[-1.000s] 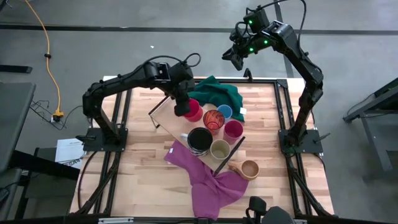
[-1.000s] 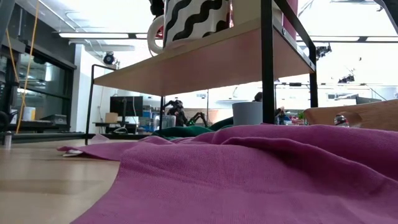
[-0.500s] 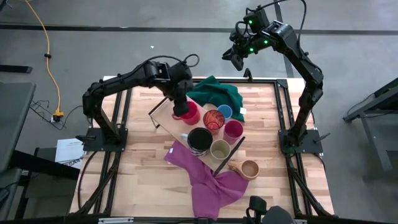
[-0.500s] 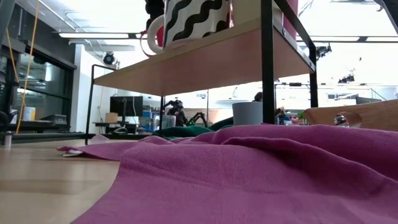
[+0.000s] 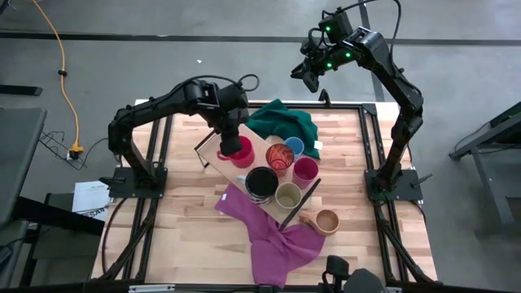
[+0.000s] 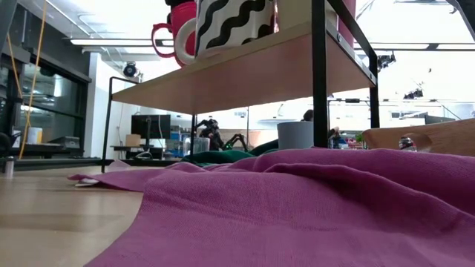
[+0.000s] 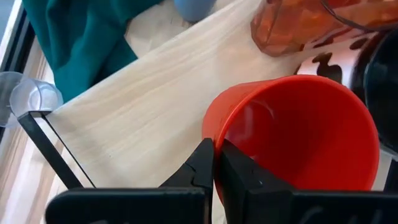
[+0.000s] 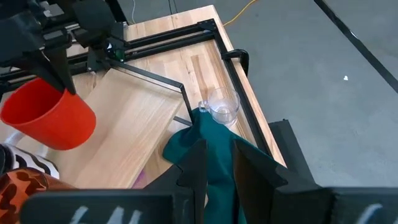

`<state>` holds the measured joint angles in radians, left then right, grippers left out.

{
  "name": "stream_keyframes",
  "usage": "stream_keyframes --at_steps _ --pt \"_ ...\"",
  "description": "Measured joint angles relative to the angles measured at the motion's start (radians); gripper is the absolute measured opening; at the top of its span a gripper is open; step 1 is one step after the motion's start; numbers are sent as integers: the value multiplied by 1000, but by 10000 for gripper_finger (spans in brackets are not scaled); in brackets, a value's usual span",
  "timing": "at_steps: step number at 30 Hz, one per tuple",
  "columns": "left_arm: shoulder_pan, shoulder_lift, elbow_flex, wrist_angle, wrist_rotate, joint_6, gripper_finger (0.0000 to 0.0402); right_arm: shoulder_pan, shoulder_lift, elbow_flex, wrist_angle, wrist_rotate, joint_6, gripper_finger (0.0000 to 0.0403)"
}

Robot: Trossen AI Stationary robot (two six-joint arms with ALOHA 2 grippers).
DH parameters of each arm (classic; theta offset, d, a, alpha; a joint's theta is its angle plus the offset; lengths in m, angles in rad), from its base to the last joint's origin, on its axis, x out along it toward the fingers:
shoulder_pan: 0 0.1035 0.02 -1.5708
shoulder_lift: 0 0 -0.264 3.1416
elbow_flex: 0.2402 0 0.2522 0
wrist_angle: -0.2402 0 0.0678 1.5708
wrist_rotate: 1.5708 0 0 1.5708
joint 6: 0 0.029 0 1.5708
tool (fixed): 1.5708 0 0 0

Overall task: Stack small to large cups/mugs on shelf
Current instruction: Put the red mug on the shelf

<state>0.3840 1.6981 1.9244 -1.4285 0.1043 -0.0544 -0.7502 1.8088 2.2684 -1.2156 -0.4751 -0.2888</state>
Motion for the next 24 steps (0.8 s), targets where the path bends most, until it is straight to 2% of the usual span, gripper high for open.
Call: stream_keyframes --at_steps 17,24 --pt "-29 7 -1 -42 75 2 0 0 0 0 0 0 0 69" --pt "-38 7 -1 -41 34 -3 0 0 0 0 0 0 0 69"
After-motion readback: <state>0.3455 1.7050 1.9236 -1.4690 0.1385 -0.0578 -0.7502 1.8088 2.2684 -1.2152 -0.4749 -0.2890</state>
